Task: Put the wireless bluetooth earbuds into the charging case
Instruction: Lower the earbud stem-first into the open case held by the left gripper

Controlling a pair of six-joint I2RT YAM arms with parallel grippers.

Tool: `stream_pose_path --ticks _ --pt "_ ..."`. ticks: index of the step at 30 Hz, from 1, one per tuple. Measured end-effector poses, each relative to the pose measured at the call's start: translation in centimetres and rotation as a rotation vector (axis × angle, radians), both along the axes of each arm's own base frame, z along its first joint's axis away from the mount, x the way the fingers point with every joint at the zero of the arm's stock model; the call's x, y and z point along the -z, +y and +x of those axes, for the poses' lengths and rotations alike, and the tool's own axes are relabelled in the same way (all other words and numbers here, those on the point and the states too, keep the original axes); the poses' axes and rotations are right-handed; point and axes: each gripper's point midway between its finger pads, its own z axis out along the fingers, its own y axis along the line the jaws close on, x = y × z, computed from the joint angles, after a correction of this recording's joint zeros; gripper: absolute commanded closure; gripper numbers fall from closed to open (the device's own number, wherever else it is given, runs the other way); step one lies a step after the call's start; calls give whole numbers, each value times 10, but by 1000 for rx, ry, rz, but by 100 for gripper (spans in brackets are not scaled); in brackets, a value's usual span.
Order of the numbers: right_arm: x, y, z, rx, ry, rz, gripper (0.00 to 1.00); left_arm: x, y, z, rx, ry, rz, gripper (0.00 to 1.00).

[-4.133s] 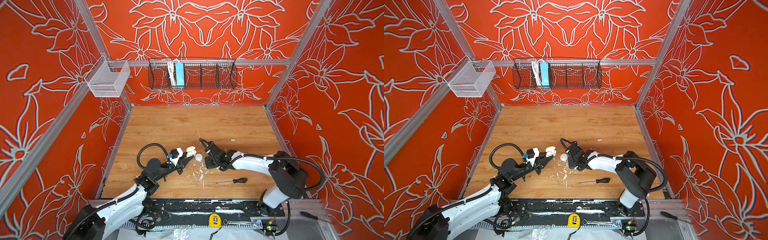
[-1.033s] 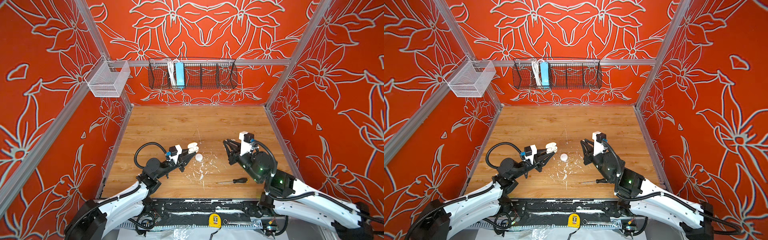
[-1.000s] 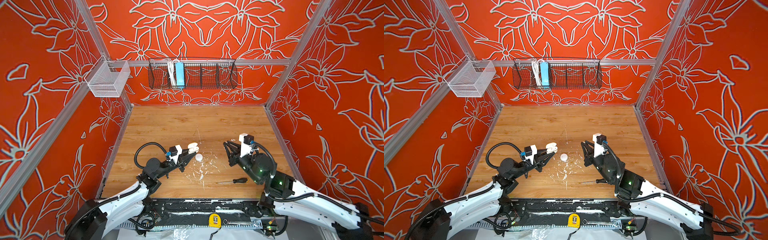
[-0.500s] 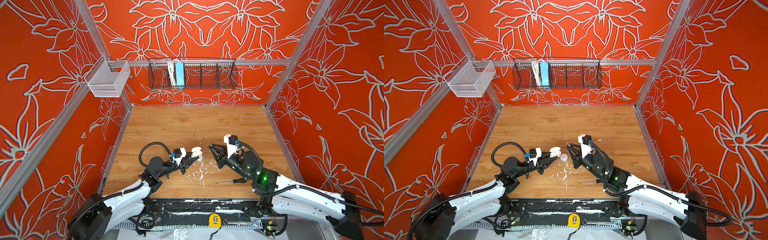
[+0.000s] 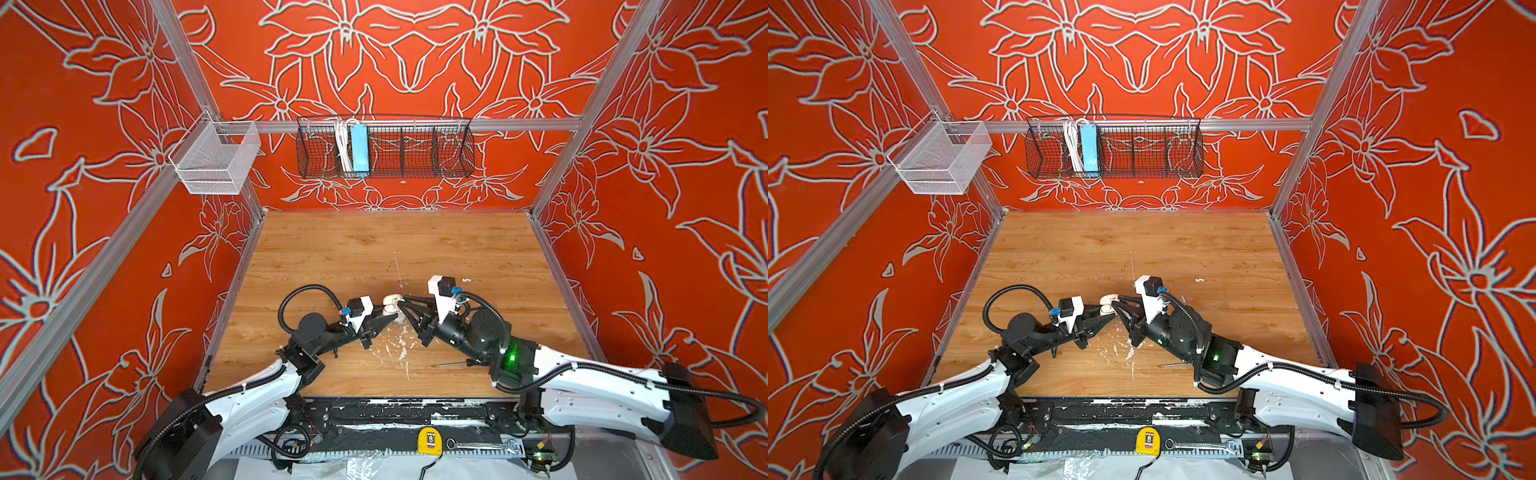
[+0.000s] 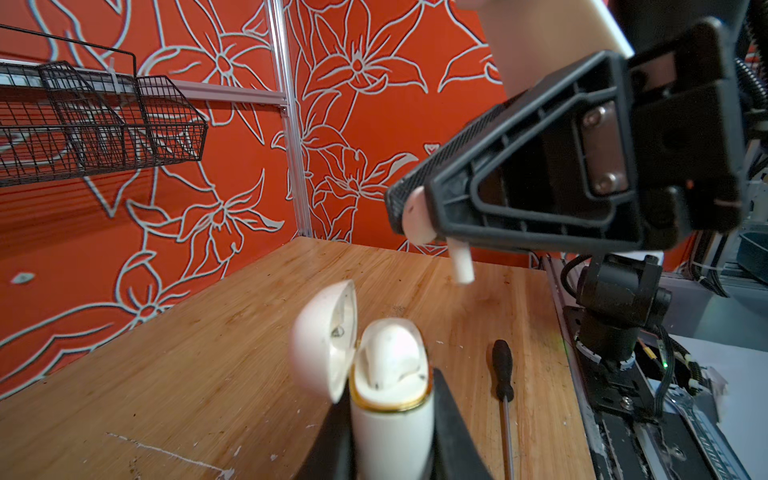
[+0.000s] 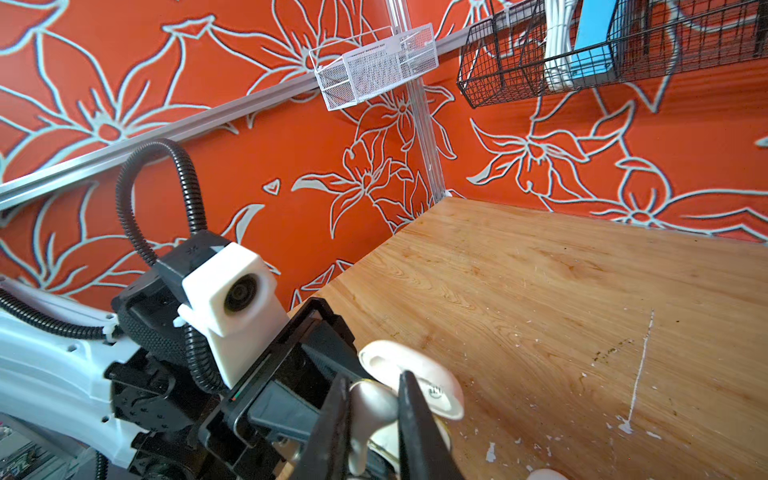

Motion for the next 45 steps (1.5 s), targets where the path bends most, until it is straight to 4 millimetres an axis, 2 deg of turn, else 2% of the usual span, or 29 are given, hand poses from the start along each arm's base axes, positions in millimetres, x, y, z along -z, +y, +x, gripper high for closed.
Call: stream_pose_path --ticks 7,15,20,45 --pt "-10 0 5 26 -27 54 98 -8 2 -5 5 -26 -9 100" --pt "-5 0 5 31 -36 68 98 -20 4 -15 17 -81 -19 100" --pt "-1 -2 1 16 -58 87 98 -24 5 -19 21 -106 -22 100" --pt "-16 4 -20 -46 -140 138 99 -33 4 -38 73 -214 -15 100"
